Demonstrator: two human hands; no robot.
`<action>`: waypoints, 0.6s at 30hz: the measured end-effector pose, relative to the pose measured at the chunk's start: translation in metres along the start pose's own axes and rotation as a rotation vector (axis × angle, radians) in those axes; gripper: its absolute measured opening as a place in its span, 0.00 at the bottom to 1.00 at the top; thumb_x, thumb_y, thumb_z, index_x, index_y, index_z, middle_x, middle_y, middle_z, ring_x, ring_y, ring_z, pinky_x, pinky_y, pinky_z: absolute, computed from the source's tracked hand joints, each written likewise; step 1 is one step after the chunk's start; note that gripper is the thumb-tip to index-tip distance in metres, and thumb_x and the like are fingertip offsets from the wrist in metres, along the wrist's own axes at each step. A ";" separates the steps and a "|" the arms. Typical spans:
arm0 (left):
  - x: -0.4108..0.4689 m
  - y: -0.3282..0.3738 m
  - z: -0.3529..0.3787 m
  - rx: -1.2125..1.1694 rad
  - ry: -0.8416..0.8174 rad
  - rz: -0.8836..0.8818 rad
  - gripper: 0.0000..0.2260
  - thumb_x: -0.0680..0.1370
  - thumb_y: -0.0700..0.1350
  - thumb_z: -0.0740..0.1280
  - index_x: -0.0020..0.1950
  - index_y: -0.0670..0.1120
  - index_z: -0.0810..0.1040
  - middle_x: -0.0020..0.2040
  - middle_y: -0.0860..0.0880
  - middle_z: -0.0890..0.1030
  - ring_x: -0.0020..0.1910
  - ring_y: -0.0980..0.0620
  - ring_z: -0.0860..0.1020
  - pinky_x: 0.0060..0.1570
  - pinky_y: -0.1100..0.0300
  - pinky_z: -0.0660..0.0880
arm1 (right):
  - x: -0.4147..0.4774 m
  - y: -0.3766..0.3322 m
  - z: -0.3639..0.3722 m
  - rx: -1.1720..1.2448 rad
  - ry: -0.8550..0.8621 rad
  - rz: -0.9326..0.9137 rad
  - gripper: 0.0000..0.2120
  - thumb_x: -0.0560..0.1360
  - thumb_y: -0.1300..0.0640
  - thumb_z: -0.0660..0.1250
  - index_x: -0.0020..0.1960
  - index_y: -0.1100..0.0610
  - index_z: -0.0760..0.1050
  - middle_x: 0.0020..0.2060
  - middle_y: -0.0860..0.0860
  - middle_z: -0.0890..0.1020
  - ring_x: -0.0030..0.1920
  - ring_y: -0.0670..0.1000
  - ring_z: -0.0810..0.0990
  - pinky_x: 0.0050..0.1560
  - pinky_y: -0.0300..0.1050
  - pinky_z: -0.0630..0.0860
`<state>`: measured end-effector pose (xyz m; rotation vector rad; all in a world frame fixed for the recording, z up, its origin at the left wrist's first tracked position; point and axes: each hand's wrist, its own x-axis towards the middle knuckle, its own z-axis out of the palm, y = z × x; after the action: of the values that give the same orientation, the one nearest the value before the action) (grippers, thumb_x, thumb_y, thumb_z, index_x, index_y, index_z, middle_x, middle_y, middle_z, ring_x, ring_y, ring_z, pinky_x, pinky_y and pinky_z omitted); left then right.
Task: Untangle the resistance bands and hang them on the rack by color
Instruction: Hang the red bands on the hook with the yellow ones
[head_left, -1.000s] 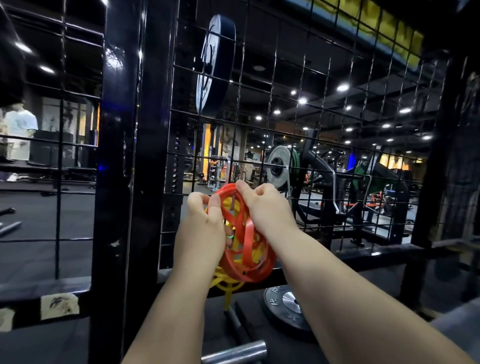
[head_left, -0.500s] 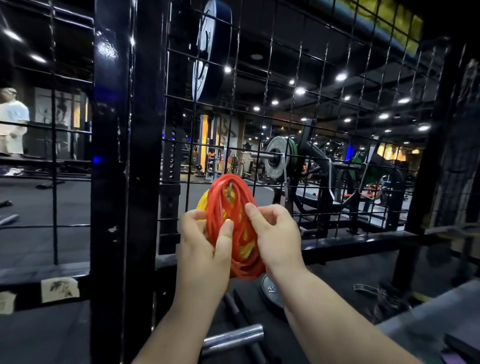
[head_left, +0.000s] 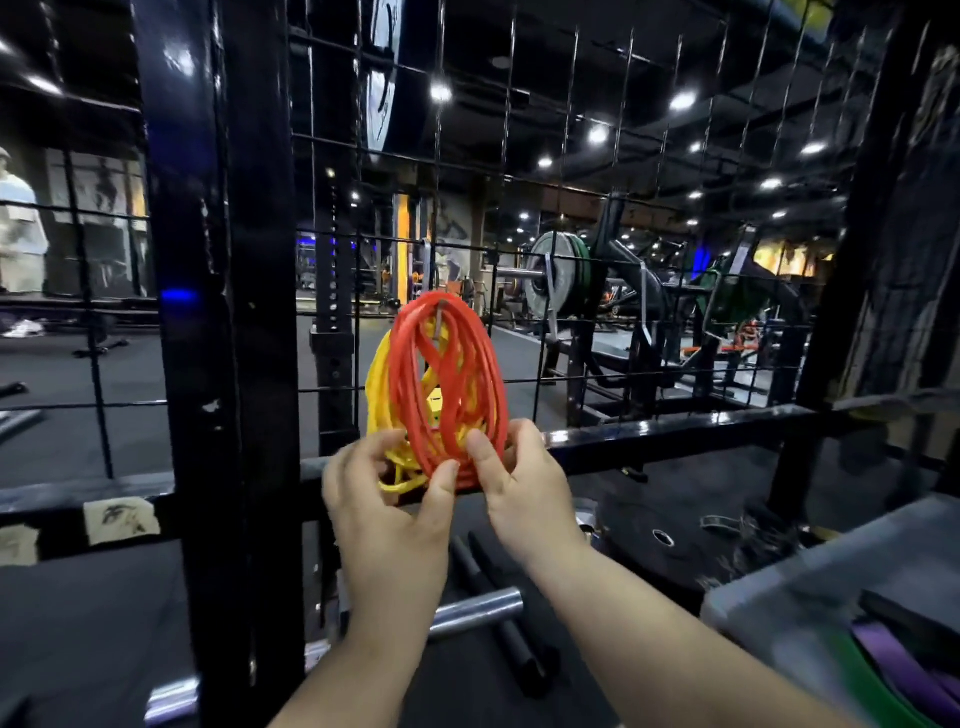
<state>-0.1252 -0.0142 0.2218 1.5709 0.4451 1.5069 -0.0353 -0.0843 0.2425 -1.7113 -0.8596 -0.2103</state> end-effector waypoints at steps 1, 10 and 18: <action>-0.003 -0.001 0.001 -0.016 0.011 -0.033 0.15 0.71 0.45 0.75 0.51 0.56 0.71 0.53 0.48 0.74 0.47 0.52 0.76 0.47 0.66 0.72 | -0.002 0.002 -0.002 -0.002 -0.024 0.001 0.12 0.75 0.37 0.62 0.46 0.45 0.68 0.38 0.43 0.78 0.41 0.44 0.77 0.44 0.44 0.73; -0.029 -0.009 0.031 -0.105 -0.013 -0.056 0.12 0.75 0.43 0.70 0.39 0.50 0.67 0.38 0.48 0.70 0.33 0.57 0.68 0.34 0.70 0.67 | -0.011 0.028 -0.036 -0.082 -0.041 0.128 0.19 0.78 0.36 0.53 0.40 0.49 0.66 0.34 0.45 0.74 0.41 0.50 0.74 0.44 0.46 0.67; -0.087 -0.016 0.106 -0.070 -0.404 -0.145 0.10 0.77 0.46 0.67 0.41 0.51 0.67 0.37 0.53 0.69 0.34 0.58 0.67 0.36 0.67 0.66 | -0.029 0.096 -0.109 -0.078 0.138 0.346 0.22 0.79 0.34 0.51 0.42 0.51 0.70 0.36 0.50 0.79 0.43 0.55 0.78 0.50 0.52 0.75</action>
<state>-0.0390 -0.1084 0.1707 1.6964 0.2640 1.0500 0.0363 -0.2027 0.1893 -1.8644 -0.4494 -0.1276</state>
